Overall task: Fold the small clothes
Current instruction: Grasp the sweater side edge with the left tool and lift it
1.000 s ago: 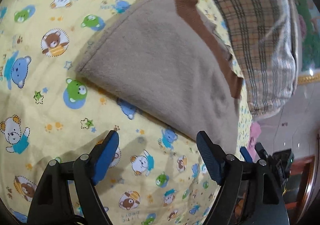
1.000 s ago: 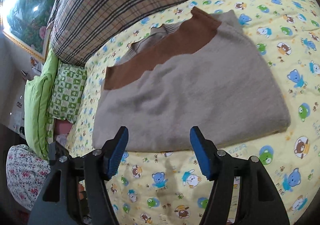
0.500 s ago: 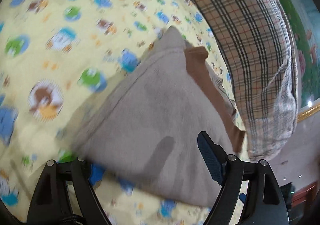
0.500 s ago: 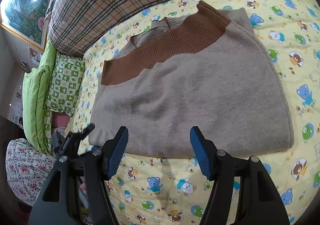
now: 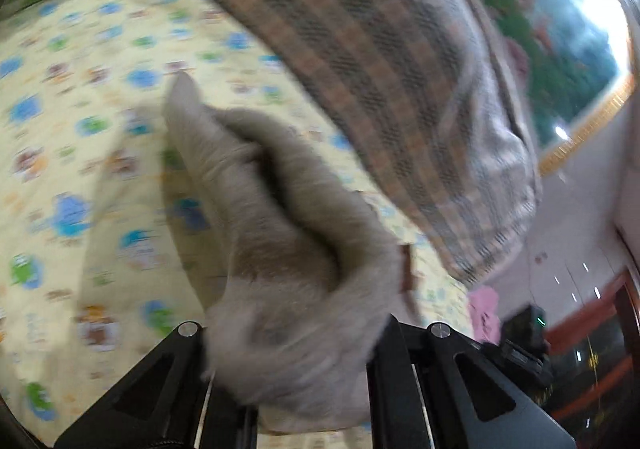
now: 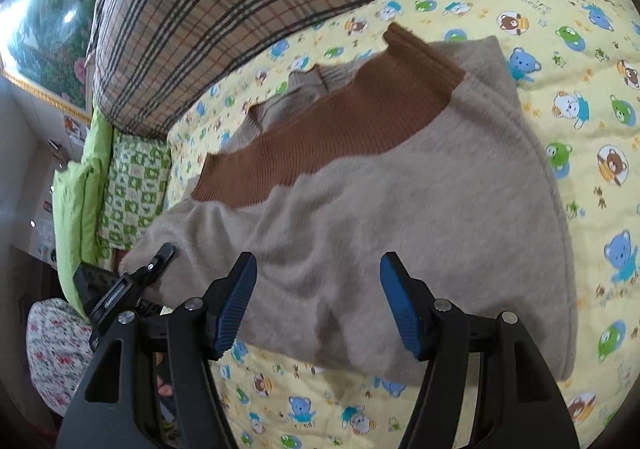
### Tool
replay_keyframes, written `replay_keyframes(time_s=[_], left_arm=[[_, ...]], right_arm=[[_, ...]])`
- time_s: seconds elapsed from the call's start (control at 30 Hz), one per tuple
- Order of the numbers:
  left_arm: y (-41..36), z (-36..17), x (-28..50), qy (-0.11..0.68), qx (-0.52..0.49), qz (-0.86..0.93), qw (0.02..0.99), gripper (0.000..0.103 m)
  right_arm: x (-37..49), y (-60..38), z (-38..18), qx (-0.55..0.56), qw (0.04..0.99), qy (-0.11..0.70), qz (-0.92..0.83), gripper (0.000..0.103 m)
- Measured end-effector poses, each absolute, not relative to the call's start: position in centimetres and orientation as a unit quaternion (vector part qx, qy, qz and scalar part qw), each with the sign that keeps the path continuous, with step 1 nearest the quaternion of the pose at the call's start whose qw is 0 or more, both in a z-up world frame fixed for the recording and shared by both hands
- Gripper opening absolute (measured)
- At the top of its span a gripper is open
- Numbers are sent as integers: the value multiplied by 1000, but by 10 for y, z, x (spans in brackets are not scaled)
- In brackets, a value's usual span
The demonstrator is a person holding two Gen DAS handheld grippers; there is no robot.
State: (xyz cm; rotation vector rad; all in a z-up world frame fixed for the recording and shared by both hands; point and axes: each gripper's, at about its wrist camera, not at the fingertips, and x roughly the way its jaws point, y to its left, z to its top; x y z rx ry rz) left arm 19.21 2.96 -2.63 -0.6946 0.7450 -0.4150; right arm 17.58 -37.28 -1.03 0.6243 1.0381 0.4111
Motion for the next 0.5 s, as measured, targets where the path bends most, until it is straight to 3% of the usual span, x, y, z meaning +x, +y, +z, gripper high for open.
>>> replay_keyframes(time_s=[0.2,0.27,0.33,0.5], left_arm=[[-45,-19,204,385,-286,-292,828,7],[-64,-28,208,403,-270,-309,818,7],[-78,-37,212,420,-259,-317,809,7],[-102,-47,221,453,-226,-323,799,8]], right_arm=[[211,-379,-1,324,778,474,255,65],[231,-375,-1,349,752,478,291,73],[253,-365,-5,369,722,486,327,91],[299,-323,-19,351,683,516,379,93]])
